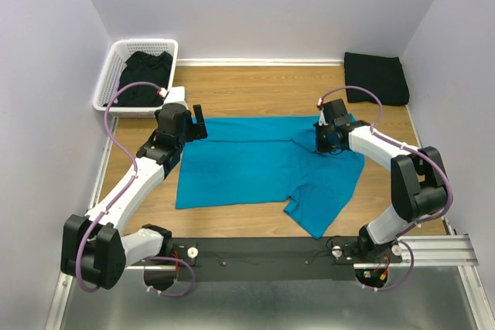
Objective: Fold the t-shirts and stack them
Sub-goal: Fold the tshirt
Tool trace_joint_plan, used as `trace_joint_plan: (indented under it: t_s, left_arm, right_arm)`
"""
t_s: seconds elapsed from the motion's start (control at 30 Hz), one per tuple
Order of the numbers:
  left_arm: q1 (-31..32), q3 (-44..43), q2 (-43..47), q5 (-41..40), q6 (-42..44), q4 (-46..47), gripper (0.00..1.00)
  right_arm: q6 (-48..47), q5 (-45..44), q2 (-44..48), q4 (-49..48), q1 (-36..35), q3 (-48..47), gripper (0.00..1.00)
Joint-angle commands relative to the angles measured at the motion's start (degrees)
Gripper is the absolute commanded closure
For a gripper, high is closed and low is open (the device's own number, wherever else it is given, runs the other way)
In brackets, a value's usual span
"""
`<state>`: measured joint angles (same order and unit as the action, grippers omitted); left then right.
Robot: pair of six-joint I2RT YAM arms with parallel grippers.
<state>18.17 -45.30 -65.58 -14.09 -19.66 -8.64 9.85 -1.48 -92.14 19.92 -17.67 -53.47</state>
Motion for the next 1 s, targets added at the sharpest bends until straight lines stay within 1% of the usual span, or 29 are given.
trace_joint_plan:
  t_s: [0.0,0.43,0.57,0.6,0.7,0.73,0.77,0.83,0.9,0.93,0.97]
  left_arm:
    - [0.0,-0.2,0.5,-0.5,0.8,1.3,0.10]
    - [0.0,-0.2,-0.2,0.6,1.1,1.2,0.10]
    - [0.0,-0.1,-0.5,1.0,1.1,1.2,0.10]
    - [0.0,-0.2,-0.7,1.1,1.3,1.2,0.11]
    - [0.0,-0.2,-1.1,1.5,1.3,1.2,0.11]
    - [0.0,-0.2,-1.2,1.8,1.3,1.2,0.11]
    - [0.0,-0.3,-1.5,1.9,1.4,1.2,0.11]
    - [0.0,-0.3,-1.6,2.0,1.5,1.1,0.11]
    - [0.0,-0.3,-1.6,2.0,1.5,1.0,0.11]
    - [0.0,-0.4,-1.6,2.0,1.5,1.0,0.11]
    - [0.0,-0.3,-1.6,2.0,1.5,1.0,0.11]
  right_arm:
    - [1.6,0.9,0.8,7.5,-0.9,-5.2,0.99]
    - [6.9,1.0,-1.6,21.8,-2.7,-12.3,0.99]
    - [7.6,1.4,-2.0,23.7,-3.2,-13.5,0.99]
    - [7.6,3.3,-2.2,24.1,-3.2,-13.7,0.99]
    - [7.3,5.3,-3.7,26.4,-3.6,-14.8,0.98]
    - [6.7,5.9,-4.6,27.6,-3.6,-15.6,0.97]
    - [6.2,7.0,-4.8,27.8,-3.8,-15.8,0.90]
    - [5.9,8.6,-4.5,27.4,-3.8,-15.9,0.87]
    - [6.1,10.5,-3.9,26.9,-3.8,-16.1,0.72]
    - [6.3,10.5,-3.6,26.5,-3.8,-16.4,0.67]
    - [7.2,8.4,-2.5,26.3,-3.8,-16.7,0.61]
